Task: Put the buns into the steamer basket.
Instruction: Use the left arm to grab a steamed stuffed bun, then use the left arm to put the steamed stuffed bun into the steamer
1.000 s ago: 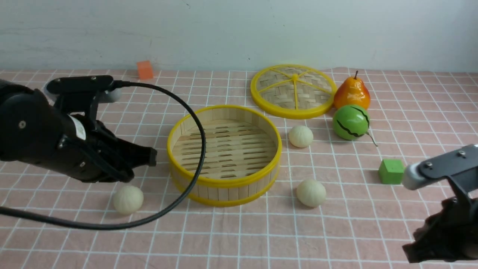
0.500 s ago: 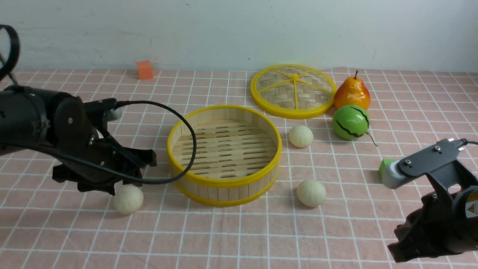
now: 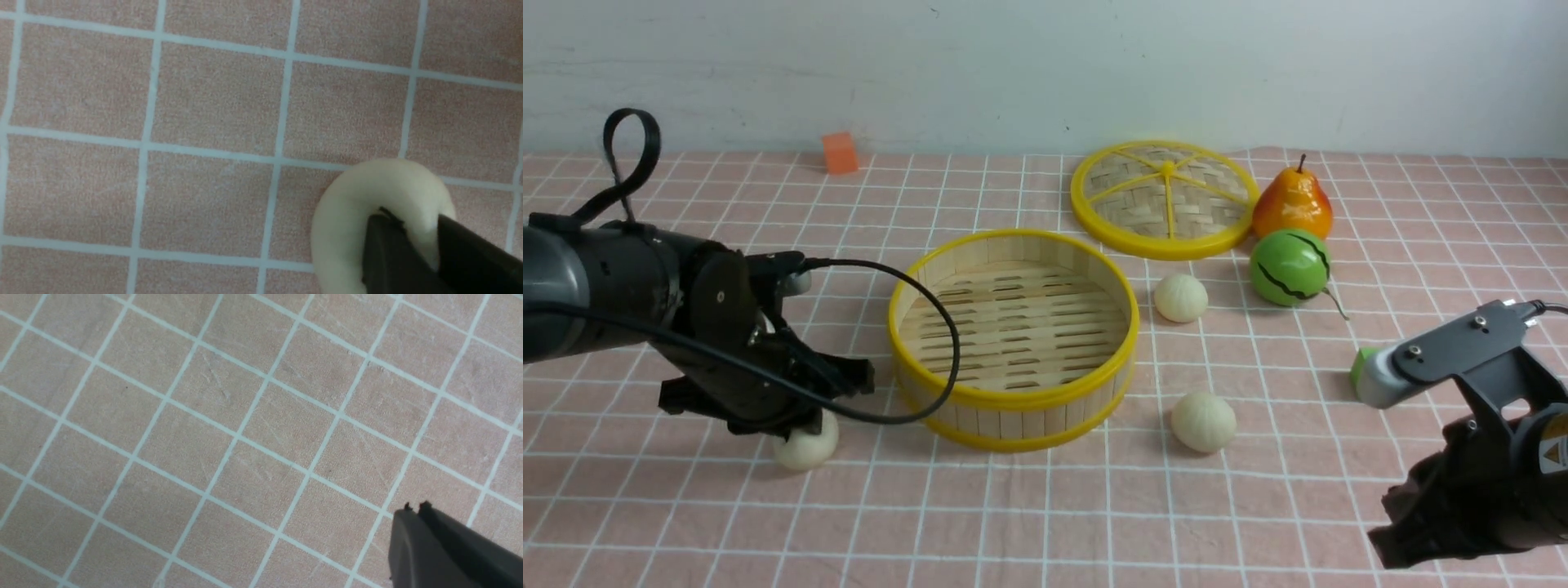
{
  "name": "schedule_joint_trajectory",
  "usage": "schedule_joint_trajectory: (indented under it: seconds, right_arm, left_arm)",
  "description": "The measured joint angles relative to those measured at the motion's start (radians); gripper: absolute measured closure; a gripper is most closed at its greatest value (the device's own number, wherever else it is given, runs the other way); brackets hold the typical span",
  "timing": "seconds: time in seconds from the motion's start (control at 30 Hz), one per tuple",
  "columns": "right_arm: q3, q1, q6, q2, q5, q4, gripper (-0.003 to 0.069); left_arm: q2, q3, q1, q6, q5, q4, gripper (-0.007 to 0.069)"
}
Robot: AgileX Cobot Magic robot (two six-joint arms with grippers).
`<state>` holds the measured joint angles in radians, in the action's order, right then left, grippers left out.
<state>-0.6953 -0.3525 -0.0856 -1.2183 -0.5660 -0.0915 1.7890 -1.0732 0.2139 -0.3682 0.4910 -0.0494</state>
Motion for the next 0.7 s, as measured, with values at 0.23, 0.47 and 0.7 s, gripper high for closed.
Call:
schedule_joint_trajectory:
  seconds: [0.23, 0.47, 0.7]
  right_arm:
    - [0.000, 0.000, 0.000, 0.000, 0.016, 0.000, 0.0638]
    - [0.000, 0.000, 0.000, -0.001, 0.029, -0.001, 0.0638]
    - [0.000, 0.000, 0.000, -0.001, 0.029, -0.004, 0.0631]
  left_arm:
    - [-0.075, -0.123, 0.090, 0.027, 0.100, -0.026, 0.0630]
    - [-0.067, -0.362, 0.209, 0.059, 0.109, -0.048, 0.0630]
    - [0.152, -0.462, 0.211, 0.060, 0.107, -0.063, 0.0627]
